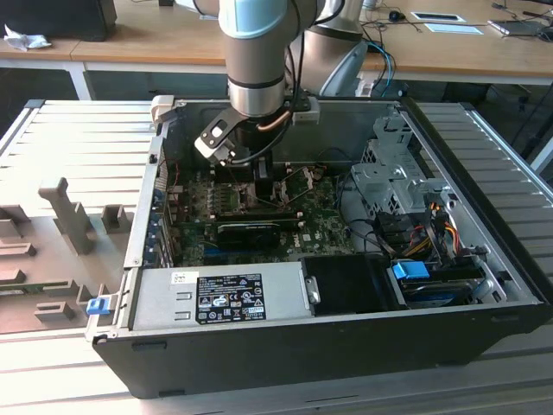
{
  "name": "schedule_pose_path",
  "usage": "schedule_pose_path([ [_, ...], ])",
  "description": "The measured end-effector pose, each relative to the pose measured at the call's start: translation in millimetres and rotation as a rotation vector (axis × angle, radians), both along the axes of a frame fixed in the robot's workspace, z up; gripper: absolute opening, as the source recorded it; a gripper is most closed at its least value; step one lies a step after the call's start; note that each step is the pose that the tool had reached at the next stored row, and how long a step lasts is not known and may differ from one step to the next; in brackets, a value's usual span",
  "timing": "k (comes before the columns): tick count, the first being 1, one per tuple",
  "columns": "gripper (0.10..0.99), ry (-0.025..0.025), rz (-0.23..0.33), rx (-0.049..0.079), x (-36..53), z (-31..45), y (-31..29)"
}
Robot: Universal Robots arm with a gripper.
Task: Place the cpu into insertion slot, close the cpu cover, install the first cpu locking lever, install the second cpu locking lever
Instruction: 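Place the cpu into insertion slot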
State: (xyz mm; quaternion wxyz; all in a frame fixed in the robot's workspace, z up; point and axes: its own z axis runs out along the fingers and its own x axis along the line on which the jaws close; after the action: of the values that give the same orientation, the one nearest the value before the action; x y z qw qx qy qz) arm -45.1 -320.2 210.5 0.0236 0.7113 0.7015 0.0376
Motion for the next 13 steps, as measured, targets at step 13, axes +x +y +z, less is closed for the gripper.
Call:
schedule_pose_path([
  [13,0.537,0.0,-0.001,0.0,-0.1,-8.8,1.9],
])
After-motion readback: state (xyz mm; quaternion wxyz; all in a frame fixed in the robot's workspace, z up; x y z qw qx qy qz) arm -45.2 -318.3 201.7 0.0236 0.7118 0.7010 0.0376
